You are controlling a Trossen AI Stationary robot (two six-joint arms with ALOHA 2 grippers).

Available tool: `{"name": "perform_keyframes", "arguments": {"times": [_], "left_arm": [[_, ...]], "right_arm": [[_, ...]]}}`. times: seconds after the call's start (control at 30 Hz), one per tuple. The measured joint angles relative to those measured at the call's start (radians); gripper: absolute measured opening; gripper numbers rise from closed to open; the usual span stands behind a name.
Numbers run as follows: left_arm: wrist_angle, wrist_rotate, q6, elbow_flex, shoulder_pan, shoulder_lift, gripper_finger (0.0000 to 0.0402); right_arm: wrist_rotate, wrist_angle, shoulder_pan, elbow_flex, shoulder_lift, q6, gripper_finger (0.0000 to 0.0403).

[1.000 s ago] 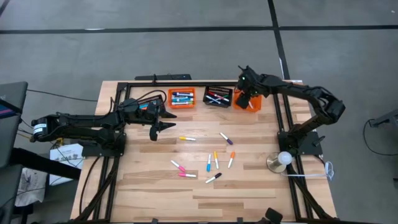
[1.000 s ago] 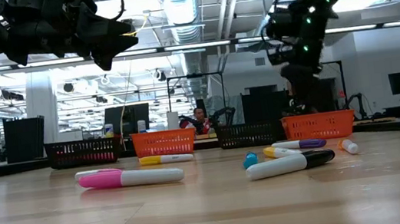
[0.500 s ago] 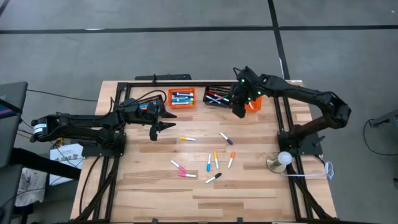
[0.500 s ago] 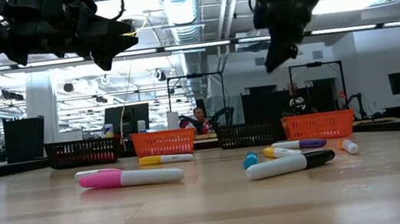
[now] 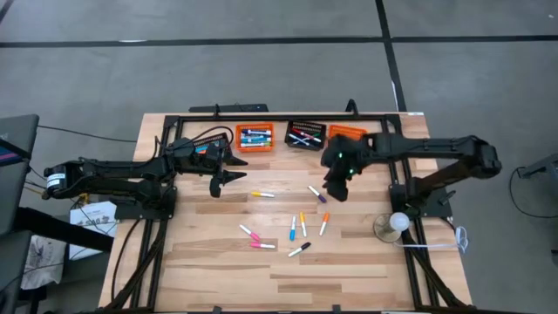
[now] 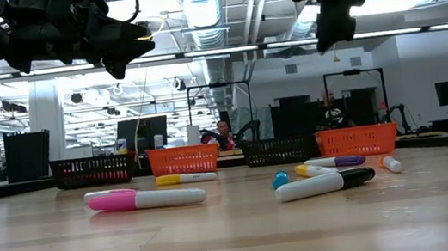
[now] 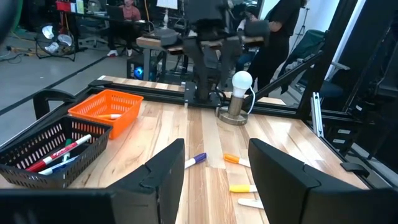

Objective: Pick & Place Markers
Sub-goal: Put the small purple highlighter pen into the right orange bin

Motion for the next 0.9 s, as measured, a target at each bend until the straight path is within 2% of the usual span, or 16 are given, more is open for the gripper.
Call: {"name": "perform_keyframes", "arguments": {"times": [0.1, 0.2, 0.37, 0.9], "left_arm": [[0.0, 0.0, 0.0, 0.0, 0.0, 0.0, 0.0177], [0.0, 0.0, 0.0, 0.0, 0.0, 0.0, 0.0177], [0.0, 0.0, 0.0, -0.001, 0.0, 0.0, 0.0177], [0.004, 0.0, 0.0, -0.003, 0.0, 0.0, 0.0177]], "right_arm": [[0.109, -0.003, 0.068, 0.0, 0.014, 0.072, 0.0125], [0.16, -0.012, 0.111, -0.002, 0.036, 0.13, 0.0122], [0.159, -0.006, 0.13, 0.0, 0.107, 0.201, 0.0124], [0.153, 0.04, 0.072, -0.001, 0.367, 0.172, 0.0176]]}}
